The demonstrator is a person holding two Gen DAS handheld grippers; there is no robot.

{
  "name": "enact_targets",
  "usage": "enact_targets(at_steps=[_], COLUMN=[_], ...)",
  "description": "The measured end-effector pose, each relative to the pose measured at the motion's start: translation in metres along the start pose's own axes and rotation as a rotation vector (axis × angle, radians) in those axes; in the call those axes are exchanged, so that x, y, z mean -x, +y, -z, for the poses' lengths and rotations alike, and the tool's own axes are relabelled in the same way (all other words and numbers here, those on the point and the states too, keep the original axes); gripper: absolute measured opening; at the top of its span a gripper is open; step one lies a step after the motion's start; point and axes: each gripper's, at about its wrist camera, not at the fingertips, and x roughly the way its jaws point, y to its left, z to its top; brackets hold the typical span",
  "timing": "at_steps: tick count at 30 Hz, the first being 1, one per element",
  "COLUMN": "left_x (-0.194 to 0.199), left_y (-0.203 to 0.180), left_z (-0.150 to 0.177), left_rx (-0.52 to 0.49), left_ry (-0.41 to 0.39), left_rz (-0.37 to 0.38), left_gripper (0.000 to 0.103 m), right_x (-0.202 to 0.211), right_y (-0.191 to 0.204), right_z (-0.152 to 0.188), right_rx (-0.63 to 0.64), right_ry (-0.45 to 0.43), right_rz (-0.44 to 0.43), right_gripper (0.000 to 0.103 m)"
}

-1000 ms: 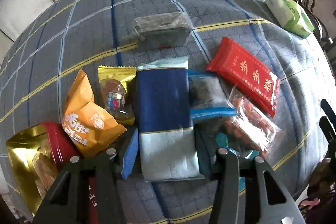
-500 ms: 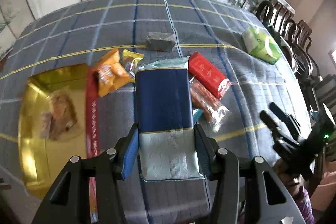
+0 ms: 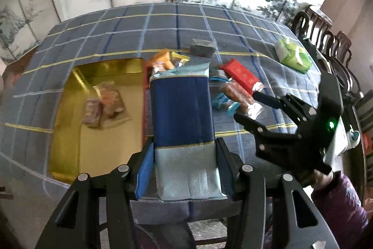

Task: Organize snacks
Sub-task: 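Place the tissue pack in the gold tray with the left gripper while the right gripper grasps the blue candy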

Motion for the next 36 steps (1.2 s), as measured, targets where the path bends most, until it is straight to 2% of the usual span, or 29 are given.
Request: enact_targets(at_steps=[2,4,5,14,16,18,21,24,29,36], left_x=[0.002,0.005,0.006,0.008,0.009,0.01,0.011,0.01,0.007,-0.012], left_y=[0.007,0.017,0.021,0.055,0.06,0.064,0.076,0.089,0.107,0.123], left_z=[0.001,0.002,0.004,0.01,0.013,0.014,0.019,0.024,0.026,0.022], left_rx=[0.01,0.032,0.04,0.099,0.111,0.116,0.133,0.152,0.171,0.132], left_ry=[-0.001,-0.004,-0.005,0.005,0.005,0.002,0.0,0.008,0.013,0.028], left_rz=[0.0,-0.005,-0.006,-0.027,-0.029,-0.038,-0.062,-0.091,-0.114,-0.168], left_gripper=[0.047,0.047,0.047,0.047,0.047,0.047,0.047,0.047,0.047,0.047], right_x=[-0.011,-0.022,-0.027,-0.057,-0.065,-0.066,-0.056,-0.04,-0.042,-0.041], right_y=[0.003,0.008,0.009,0.011,0.01,0.01,0.012,0.028,0.053,0.046], right_z=[-0.005,-0.009,-0.011,-0.012,-0.008,-0.006,-0.002,0.002,0.011,0.01], right_rx=[0.022,0.046,0.055,0.098,0.094,0.079,0.033,0.016,0.019,-0.043], right_ry=[0.02,0.047,0.06,0.158,0.2,0.212,0.183,0.131,0.115,0.086], right_rz=[-0.008,-0.026,-0.026,-0.012,0.001,0.008,0.003,-0.041,-0.056,-0.071], right_gripper=[0.061,0.047,0.045,0.044,0.031,0.029,0.027,0.027,0.027,0.027])
